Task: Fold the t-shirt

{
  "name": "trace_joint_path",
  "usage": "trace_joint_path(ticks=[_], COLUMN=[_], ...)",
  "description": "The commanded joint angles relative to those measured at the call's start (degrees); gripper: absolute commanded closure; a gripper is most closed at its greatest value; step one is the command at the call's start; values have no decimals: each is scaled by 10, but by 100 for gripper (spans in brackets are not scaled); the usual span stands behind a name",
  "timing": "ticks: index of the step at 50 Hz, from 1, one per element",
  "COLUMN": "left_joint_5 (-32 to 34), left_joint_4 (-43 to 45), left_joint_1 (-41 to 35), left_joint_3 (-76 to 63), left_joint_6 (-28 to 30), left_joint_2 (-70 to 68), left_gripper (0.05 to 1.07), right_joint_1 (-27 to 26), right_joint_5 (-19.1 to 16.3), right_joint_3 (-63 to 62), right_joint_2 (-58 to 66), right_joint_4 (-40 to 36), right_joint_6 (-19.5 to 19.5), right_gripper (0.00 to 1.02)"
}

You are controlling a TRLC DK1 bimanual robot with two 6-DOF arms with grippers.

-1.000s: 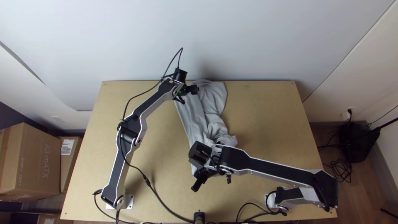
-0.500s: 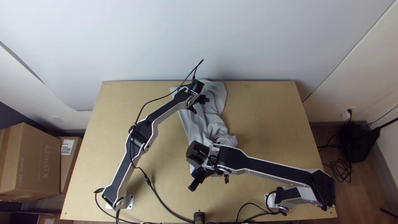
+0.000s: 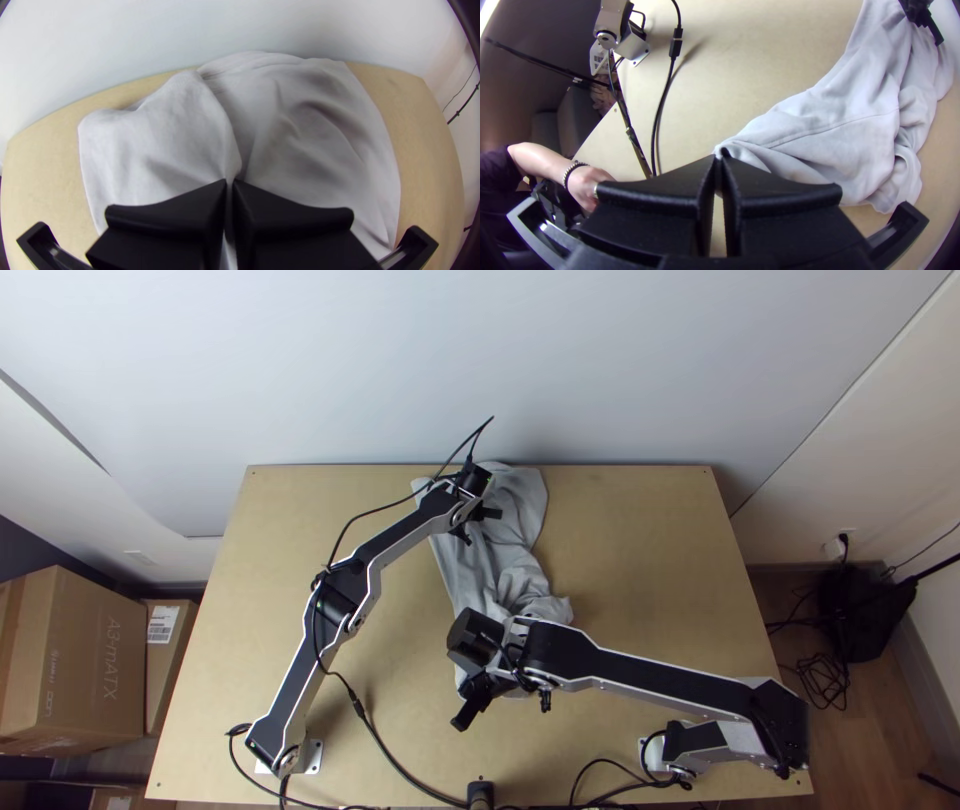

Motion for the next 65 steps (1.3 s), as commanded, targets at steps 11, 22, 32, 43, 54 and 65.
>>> trace_joint_path(ticks=[11,22,32,43,54,65], left_joint_5=[15,64,114,127,129,130], left_joint_4=[-55,-130,-138,-116,-55,18], left_joint_1=[85,149,200,217,209,178], left_joint_3=[5,-35,-141,-302,-485,-637], left_joint_6=[-8,-26,-26,-26,-40,-39], left_joint_2=[-97,-210,-323,-444,-548,-590], left_gripper=[105,105,105,105,105,105], right_joint_1=[-56,-120,-186,-243,-290,-323], right_joint_5=[-9,7,35,51,50,50], right_joint_3=[11,22,49,35,-2,-38], right_joint_2=[25,26,19,1,-17,-17], right_joint_4=[3,8,14,18,39,79], right_joint_6=[0,-15,-28,-29,-20,-18], right_gripper=[100,100,100,100,100,100])
